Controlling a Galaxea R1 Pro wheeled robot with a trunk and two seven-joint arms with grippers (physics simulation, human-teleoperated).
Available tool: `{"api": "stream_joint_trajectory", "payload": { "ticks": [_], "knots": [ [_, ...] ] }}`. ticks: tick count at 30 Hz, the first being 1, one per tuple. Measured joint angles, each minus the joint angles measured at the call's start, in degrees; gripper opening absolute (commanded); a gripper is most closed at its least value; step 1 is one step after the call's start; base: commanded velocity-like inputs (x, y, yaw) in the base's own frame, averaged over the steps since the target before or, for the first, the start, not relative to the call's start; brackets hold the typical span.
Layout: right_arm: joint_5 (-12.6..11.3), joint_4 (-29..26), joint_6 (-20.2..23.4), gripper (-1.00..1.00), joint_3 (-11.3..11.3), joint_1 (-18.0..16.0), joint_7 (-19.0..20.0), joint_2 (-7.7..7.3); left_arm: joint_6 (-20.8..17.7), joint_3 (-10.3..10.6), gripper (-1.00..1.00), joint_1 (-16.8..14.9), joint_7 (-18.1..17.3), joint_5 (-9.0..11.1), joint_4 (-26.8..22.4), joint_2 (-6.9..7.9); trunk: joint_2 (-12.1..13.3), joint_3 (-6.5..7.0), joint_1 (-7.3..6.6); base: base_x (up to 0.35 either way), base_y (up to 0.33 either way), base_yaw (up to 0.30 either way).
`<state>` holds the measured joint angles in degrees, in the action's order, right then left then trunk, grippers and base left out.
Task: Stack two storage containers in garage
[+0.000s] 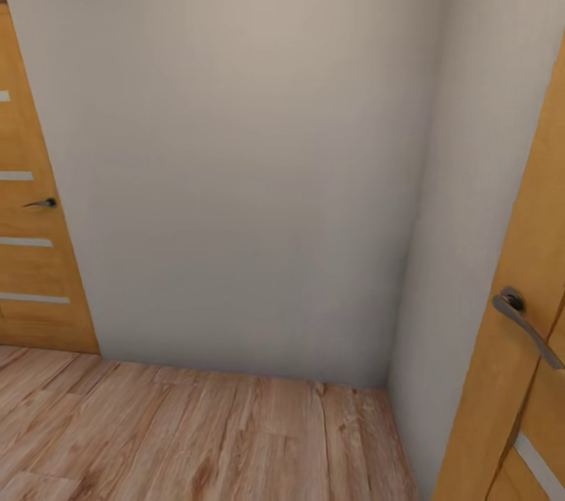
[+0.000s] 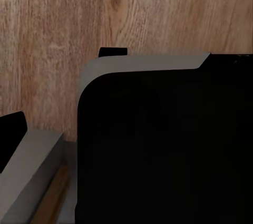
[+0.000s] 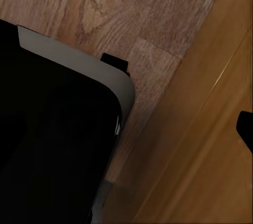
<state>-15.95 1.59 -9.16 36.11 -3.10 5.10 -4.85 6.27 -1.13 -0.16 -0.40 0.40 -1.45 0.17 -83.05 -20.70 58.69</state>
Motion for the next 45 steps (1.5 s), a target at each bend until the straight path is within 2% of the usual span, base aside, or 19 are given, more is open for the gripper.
{"api": "stream_joint_trajectory", "payload": {
  "ticks": [7, 24, 39, 45],
  "knots": [
    [0.0, 0.0, 0.0, 1.00, 0.0, 0.0, -0.1, 0.02, 0.0, 0.0, 1.00, 0.0, 0.0, 0.0, 0.0, 0.02, 0.0, 0.00, 0.03, 0.068, 0.000, 0.064],
    [0.0, 0.0, 0.0, 1.00, 0.0, 0.0, -0.1, 0.03, 0.0, 0.0, 1.00, 0.0, 0.0, 0.0, 0.0, 0.00, 0.0, 0.00, 0.03, 0.006, 0.000, 0.242],
    [-0.1, 0.0, 0.0, 1.00, 0.0, 0.0, 0.0, 0.07, 0.0, 0.0, 1.00, 0.0, -0.2, 0.0, 0.0, 0.09, 0.0, 0.00, 0.00, 0.295, 0.000, 0.016],
    [0.0, 0.0, 0.0, 1.00, 0.0, 0.0, -0.1, 0.09, 0.0, 0.0, 1.00, 0.0, -0.2, 0.0, 0.0, 0.09, 0.0, 0.00, 0.00, 0.297, 0.000, 0.234]
  ]
}}
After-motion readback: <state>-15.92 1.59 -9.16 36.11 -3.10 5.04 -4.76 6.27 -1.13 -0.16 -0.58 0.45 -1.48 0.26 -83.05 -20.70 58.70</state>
